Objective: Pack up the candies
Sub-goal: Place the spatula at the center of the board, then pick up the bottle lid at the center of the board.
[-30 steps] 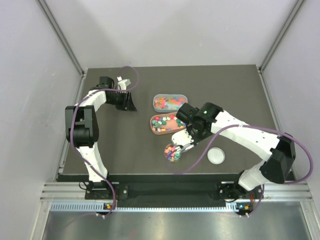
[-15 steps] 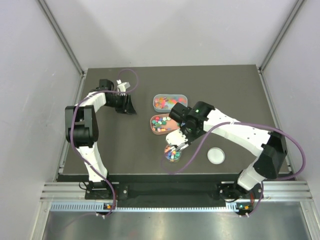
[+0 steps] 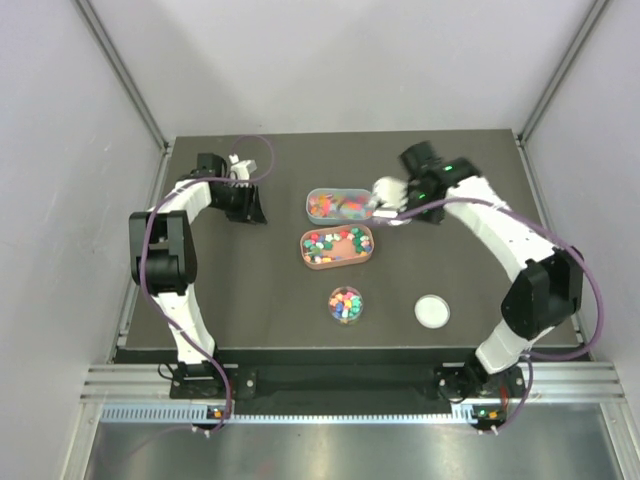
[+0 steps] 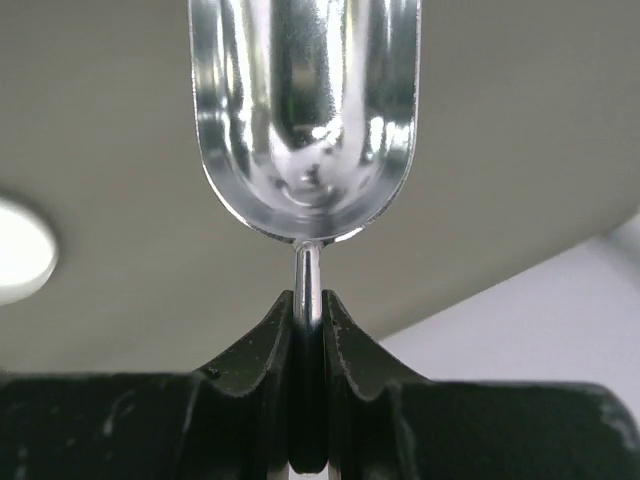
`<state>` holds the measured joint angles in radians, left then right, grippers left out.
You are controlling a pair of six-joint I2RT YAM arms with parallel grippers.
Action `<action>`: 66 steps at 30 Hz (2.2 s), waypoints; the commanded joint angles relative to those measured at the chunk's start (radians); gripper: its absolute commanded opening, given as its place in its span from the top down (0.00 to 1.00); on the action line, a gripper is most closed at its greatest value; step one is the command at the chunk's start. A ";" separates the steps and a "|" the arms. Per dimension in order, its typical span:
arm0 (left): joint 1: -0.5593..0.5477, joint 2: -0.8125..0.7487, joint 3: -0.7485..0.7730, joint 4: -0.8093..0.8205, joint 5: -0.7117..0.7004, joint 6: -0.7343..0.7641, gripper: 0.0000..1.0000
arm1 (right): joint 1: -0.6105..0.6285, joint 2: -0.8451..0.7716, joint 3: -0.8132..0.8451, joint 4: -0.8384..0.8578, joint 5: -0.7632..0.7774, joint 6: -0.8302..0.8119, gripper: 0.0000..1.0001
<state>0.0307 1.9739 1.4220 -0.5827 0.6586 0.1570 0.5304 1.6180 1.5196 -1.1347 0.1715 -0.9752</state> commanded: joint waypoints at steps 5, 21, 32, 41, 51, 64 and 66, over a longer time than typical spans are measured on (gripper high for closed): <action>0.002 -0.021 0.042 0.010 -0.477 -0.042 0.52 | -0.519 0.120 -0.005 0.219 -0.265 0.433 1.00; -0.020 -0.001 0.097 -0.016 -0.533 -0.054 0.50 | -0.739 0.390 0.034 0.408 -0.342 0.583 0.95; -0.026 0.017 0.187 -0.078 -0.501 0.018 0.41 | -0.741 0.100 -0.047 0.356 -0.417 0.521 0.38; -0.047 -0.023 0.129 -0.043 -0.422 -0.051 0.42 | -0.428 -0.314 -0.516 0.199 -0.555 -0.098 0.41; -0.061 -0.099 0.051 -0.017 -0.433 -0.053 0.43 | -0.005 -0.491 -0.861 0.294 -0.480 -0.293 0.55; -0.063 -0.113 0.028 -0.002 -0.430 -0.053 0.44 | 0.094 -0.422 -0.866 0.283 -0.463 -0.191 0.64; -0.063 -0.113 0.029 0.000 -0.427 -0.057 0.43 | 0.100 -0.422 -0.868 0.283 -0.457 -0.181 0.65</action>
<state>-0.0338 1.9022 1.4494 -0.6205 0.2199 0.1032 0.6079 1.1923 0.6453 -0.8539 -0.2825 -1.1759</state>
